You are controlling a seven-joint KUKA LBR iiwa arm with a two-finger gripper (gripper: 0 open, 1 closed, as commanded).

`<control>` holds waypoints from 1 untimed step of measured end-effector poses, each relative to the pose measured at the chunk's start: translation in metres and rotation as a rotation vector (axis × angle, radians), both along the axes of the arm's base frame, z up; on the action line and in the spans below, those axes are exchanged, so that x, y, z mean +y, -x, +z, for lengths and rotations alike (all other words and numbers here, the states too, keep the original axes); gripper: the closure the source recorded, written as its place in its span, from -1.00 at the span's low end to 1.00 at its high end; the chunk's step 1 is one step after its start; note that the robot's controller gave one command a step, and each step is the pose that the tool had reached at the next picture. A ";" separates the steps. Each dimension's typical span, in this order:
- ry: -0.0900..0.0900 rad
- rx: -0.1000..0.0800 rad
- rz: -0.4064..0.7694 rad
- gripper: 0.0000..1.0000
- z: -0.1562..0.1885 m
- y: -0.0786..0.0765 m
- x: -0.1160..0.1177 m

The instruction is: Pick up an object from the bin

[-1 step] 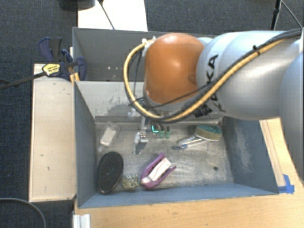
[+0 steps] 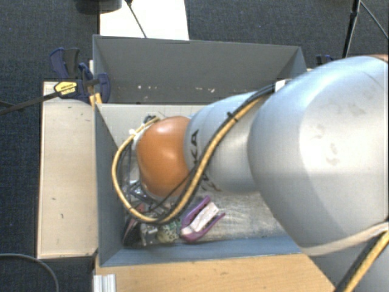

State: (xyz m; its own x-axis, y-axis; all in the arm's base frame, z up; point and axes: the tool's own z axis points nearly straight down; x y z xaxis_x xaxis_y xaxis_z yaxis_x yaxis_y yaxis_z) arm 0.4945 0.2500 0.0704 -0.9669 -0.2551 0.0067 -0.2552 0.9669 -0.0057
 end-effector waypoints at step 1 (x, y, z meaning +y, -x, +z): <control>-0.006 -0.006 0.029 -1.00 0.031 0.013 -0.038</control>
Offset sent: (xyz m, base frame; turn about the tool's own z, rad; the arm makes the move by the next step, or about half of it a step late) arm -0.0134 -0.0357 0.0296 -0.0319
